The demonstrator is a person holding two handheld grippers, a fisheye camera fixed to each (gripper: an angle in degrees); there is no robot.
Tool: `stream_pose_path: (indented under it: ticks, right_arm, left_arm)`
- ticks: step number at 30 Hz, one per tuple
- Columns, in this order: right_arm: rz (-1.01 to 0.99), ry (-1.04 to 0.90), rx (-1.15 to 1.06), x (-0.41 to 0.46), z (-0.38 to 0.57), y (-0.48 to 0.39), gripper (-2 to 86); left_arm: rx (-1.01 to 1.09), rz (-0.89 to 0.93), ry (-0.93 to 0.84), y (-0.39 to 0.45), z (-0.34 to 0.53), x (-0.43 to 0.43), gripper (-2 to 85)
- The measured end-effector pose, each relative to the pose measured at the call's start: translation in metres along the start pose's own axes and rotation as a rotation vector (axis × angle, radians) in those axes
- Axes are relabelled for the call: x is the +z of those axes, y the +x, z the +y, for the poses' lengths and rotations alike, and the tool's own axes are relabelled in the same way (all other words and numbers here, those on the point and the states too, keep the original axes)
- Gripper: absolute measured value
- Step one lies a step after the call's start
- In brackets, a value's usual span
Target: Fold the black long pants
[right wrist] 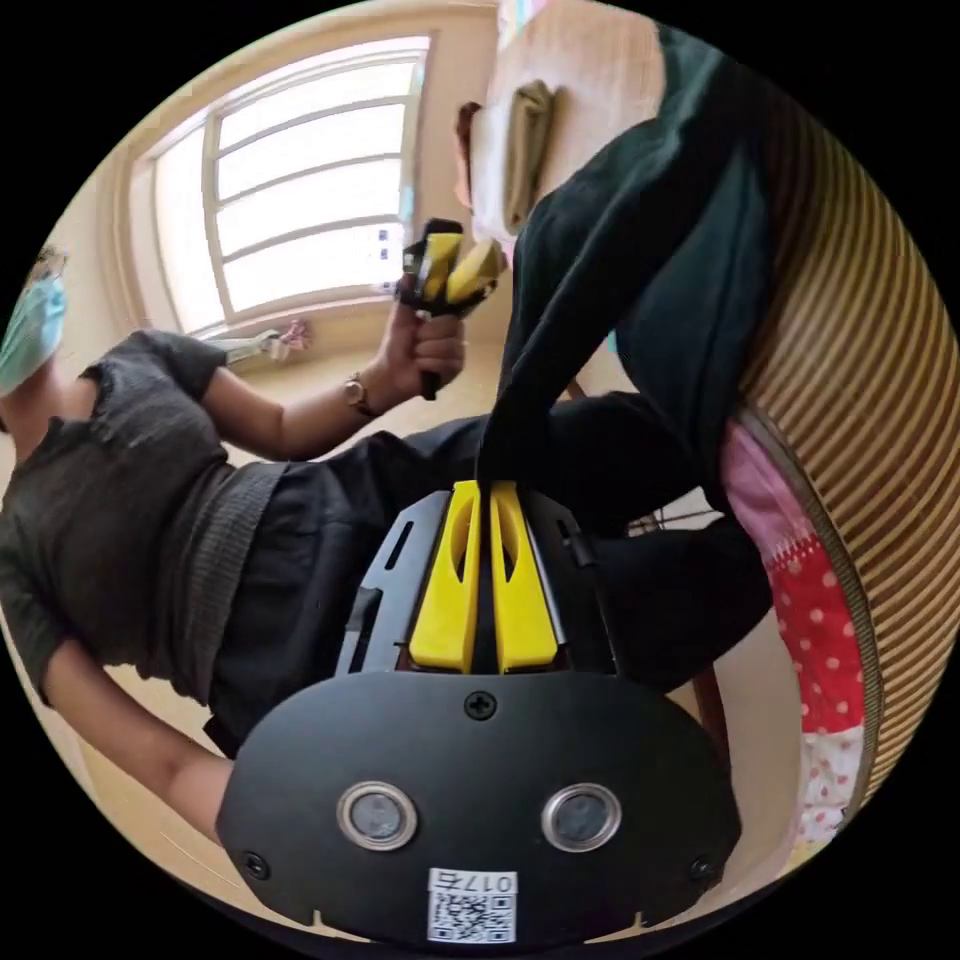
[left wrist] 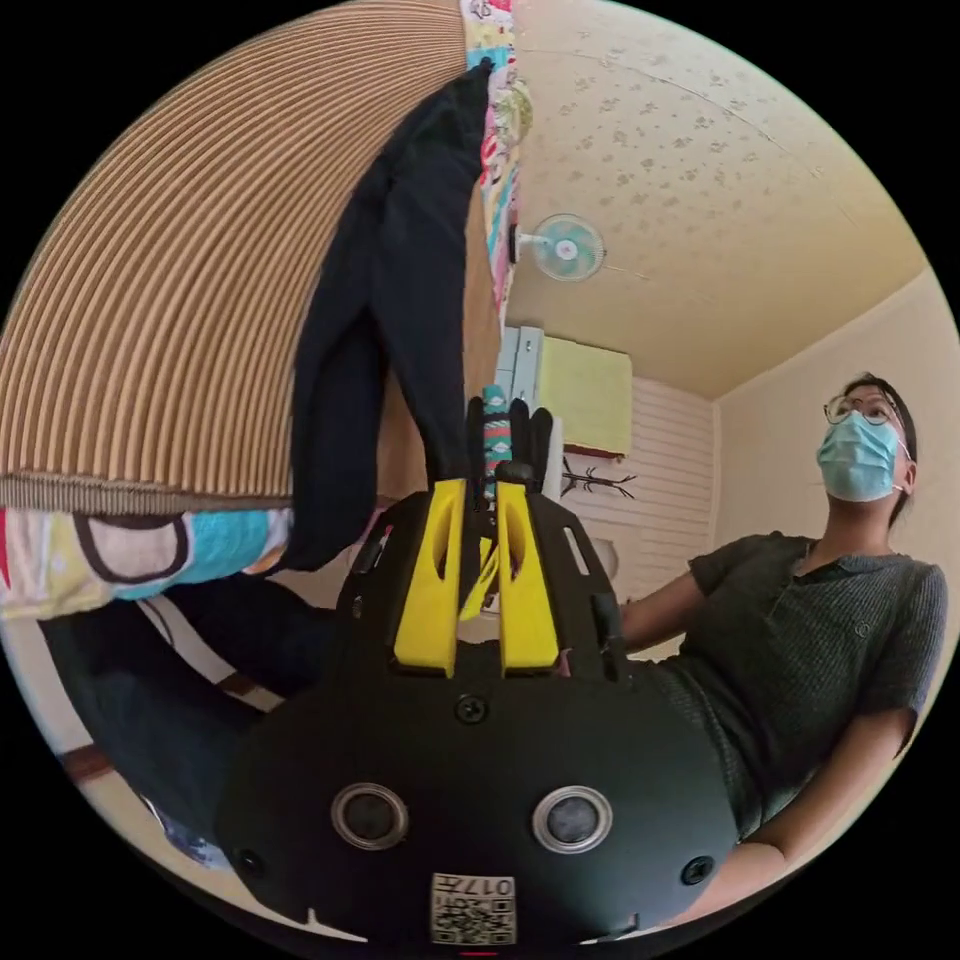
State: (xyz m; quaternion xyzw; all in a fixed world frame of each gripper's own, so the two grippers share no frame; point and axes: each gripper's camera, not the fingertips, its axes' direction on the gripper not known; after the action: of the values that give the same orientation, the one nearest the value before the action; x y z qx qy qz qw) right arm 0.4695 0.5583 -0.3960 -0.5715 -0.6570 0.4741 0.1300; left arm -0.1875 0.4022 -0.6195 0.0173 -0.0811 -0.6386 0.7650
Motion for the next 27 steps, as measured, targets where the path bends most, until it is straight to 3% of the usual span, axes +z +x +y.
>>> stream_pose_path:
  ticks: [4, 9, 16, 22, 27]
  right_arm:
    - [0.092, 0.041, 0.187, 0.023, -0.001, 0.052, 4.2]
    - [0.22, 0.091, 0.215, 0.008, -0.003, 0.037, 9.4]
    - [0.52, 0.45, 0.099, -0.069, -0.113, -0.03, 9.9]
    - [0.883, 0.539, 0.1, -0.061, -0.282, -0.043, 11.7]
    - [1.006, 0.41, 0.228, -0.04, -0.347, -0.011, 8.2]
  left_arm:
    - [0.065, -0.146, -0.021, 0.008, -0.026, 0.011, 10.7]
    - [0.226, -0.328, -0.037, 0.041, -0.067, 0.041, 10.9]
    - [0.171, -0.536, 0.024, 0.029, -0.068, 0.081, 10.1]
    - [0.101, -0.518, -0.027, 0.01, -0.05, 0.104, 6.2]
    - [0.138, -0.387, -0.031, 0.023, -0.045, 0.097, 0.0]
